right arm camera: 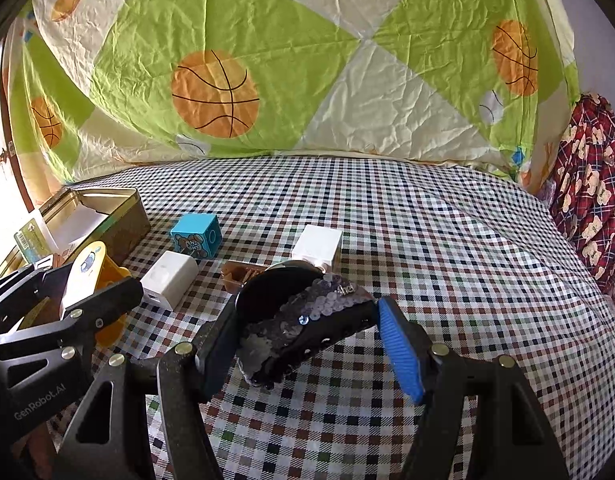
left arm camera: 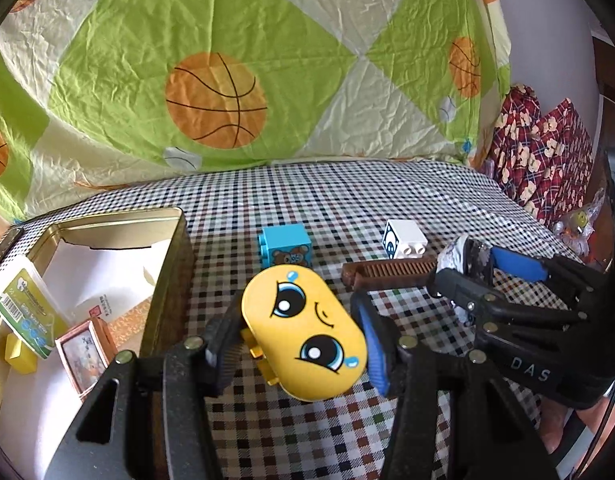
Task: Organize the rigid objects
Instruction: 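Carry the face block with left gripper and the black clip with right gripper toward the tray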
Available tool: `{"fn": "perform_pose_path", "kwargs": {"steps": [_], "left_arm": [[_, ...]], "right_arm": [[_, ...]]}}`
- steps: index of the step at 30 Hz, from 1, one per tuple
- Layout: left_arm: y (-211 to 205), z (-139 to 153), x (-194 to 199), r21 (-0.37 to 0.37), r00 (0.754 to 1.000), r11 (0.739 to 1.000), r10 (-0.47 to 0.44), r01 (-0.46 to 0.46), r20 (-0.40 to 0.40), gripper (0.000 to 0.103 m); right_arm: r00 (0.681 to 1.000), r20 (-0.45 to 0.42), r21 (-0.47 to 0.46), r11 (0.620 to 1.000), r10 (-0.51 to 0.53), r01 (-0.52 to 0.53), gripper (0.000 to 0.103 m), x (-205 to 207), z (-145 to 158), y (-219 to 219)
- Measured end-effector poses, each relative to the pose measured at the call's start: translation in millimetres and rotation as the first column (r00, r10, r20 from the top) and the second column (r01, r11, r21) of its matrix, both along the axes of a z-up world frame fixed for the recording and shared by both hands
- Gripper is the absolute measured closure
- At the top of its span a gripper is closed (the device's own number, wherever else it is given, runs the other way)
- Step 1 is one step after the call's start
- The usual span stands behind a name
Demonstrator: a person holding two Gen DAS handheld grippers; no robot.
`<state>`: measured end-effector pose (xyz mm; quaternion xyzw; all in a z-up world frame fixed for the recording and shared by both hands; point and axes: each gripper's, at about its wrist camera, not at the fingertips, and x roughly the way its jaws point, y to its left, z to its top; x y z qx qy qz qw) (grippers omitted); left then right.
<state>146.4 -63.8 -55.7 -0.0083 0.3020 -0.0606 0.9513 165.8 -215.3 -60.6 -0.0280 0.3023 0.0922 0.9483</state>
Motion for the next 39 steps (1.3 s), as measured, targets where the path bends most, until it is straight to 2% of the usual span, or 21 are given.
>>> {"fn": "perform_pose_path", "kwargs": {"steps": [15,39], "left_arm": [[2,12,-21,0.003,0.991,0.999,0.043,-0.044,0.130,0.052],[5,21,-43,-0.002,0.965,0.996,0.083,-0.086,0.250,0.052]], "right_arm": [[0.989,0.146,0.027,0.999,-0.036,0.032,0.034,-23,14,-6],[0.966,0.250,0.056,0.997,-0.066,0.054,0.034,-44,24,-12]]}}
